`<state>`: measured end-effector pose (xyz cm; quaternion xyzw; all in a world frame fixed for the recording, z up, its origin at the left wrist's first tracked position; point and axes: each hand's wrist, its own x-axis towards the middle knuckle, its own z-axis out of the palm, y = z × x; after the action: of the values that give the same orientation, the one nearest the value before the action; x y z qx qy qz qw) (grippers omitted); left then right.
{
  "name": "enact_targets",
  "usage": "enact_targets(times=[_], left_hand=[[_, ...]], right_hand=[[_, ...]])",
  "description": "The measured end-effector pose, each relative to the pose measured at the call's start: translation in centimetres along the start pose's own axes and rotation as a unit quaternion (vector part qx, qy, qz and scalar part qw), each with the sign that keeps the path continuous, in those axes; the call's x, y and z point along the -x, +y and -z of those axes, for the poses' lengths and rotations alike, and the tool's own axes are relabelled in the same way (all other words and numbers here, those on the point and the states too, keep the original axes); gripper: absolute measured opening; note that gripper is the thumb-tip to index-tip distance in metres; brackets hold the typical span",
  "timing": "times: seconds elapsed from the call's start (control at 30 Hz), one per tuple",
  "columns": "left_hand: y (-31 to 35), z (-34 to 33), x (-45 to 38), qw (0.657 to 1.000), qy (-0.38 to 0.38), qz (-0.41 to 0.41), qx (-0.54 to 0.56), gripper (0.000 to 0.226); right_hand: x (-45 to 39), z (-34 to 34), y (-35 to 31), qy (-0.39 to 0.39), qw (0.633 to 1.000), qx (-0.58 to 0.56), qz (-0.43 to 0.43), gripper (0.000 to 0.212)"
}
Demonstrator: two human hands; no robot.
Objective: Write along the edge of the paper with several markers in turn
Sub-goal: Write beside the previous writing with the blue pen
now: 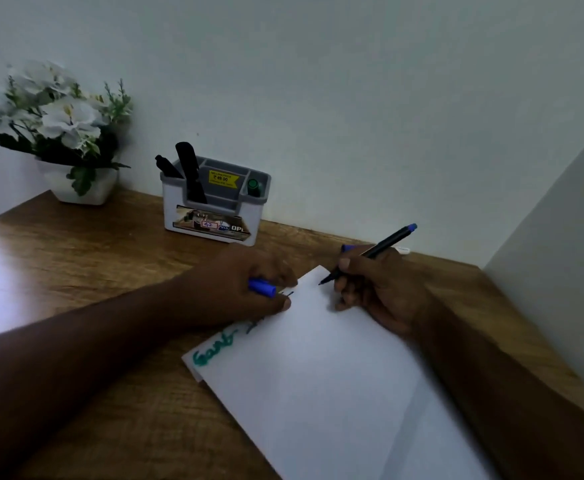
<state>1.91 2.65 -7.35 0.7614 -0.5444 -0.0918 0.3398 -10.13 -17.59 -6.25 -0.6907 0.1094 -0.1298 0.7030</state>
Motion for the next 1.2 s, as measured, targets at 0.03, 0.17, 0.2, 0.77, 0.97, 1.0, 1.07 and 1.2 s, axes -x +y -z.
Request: enact_targets(times=[0.03, 0.17, 0.2, 0.77, 0.97, 1.0, 1.07, 1.2], left_hand=[[-0.1, 0.1, 0.0, 1.0, -0.025, -0.001, -0.019, 0.022], [-0.7, -0.2, -0.4, 0.998, -0.06, 0.0, -0.033, 0.028], [-0.7, -0.2, -0.4, 0.998, -0.058, 0.003, -0.023, 0.03], [-0.4, 0.1, -0.8, 0.997, -0.072, 0.034, -0.003, 0.034], [-0.6, 0.1, -0.8, 0.997, -0.069, 0.044, 0.0, 0.036], [-0.6, 0.0, -0.8, 0.997, -0.068, 0.044, -0.002, 0.038], [-0.5, 0.0, -0.8, 0.996, -0.07, 0.049, -0.011, 0.038], [-0.4, 0.0, -0.8, 0.996, -0.066, 0.06, -0.019, 0.038]], right_hand=[[0.1, -0.1, 0.1, -0.009, 1.0, 0.01, 0.005, 0.031], [-0.5, -0.5, -0.4, -0.02, 0.995, 0.065, 0.068, 0.017], [-0.7, -0.8, -0.3, -0.019, 0.994, 0.069, 0.077, 0.017], [-0.4, -2.6, 1.2, -0.014, 0.97, 0.224, 0.095, 0.018], [-0.3, -2.4, 1.2, -0.019, 0.973, 0.217, 0.075, 0.016], [-0.3, -2.4, 1.2, -0.015, 0.973, 0.217, 0.078, 0.017], [-0.3, -2.4, 1.1, -0.016, 0.972, 0.218, 0.081, 0.015], [-0.3, -2.5, 1.2, -0.015, 0.972, 0.219, 0.081, 0.014]])
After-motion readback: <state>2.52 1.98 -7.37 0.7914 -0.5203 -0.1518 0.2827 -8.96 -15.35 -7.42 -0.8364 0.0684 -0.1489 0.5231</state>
